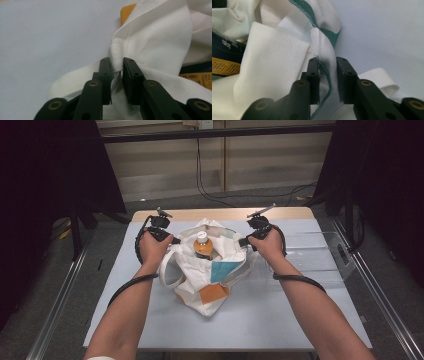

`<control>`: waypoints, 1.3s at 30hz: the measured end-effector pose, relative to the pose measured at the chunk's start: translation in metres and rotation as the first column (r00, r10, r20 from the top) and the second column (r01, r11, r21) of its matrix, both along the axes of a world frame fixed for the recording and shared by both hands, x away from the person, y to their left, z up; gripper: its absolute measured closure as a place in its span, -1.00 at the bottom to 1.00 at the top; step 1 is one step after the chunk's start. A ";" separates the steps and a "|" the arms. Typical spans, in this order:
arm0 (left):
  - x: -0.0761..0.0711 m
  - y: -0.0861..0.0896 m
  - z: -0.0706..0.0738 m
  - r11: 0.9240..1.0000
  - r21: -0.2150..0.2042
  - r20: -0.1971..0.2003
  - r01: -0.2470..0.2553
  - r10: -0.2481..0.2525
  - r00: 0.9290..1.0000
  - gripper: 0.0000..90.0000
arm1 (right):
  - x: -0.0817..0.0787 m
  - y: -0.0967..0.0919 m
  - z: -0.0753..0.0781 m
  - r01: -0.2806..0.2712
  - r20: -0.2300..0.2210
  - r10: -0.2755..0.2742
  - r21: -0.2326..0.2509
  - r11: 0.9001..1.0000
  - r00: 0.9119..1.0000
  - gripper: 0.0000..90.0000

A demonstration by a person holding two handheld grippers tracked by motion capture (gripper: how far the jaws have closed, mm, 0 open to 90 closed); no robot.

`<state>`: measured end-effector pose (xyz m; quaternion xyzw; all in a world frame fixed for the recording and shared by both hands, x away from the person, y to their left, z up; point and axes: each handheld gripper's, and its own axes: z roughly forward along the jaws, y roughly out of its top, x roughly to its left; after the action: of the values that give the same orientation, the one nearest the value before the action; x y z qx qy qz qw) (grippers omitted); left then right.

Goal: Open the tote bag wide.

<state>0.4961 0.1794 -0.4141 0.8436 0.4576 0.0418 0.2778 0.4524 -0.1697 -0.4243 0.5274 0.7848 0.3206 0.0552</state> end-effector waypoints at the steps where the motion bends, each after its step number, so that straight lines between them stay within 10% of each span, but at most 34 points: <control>1: -0.001 0.000 0.002 1.000 0.005 0.003 -0.008 0.008 1.000 0.66 | 0.000 0.000 0.001 0.001 0.007 -0.001 -0.001 1.000 1.000 0.53; 12: -0.009 0.010 0.029 0.998 -0.014 0.062 -0.054 0.055 0.997 -0.24 | -0.007 0.002 0.012 0.027 0.025 -0.028 0.027 0.999 0.999 0.13; 39: -0.047 0.005 0.063 0.997 -0.074 0.048 0.013 -0.010 0.999 -0.46 | -0.034 0.002 0.034 0.061 0.055 -0.066 0.077 0.995 0.996 -0.42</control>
<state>0.4489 0.1843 -0.3510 0.8341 0.4472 0.0431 0.3201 0.4180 -0.1675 -0.3907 0.5444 0.7531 0.3632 0.0678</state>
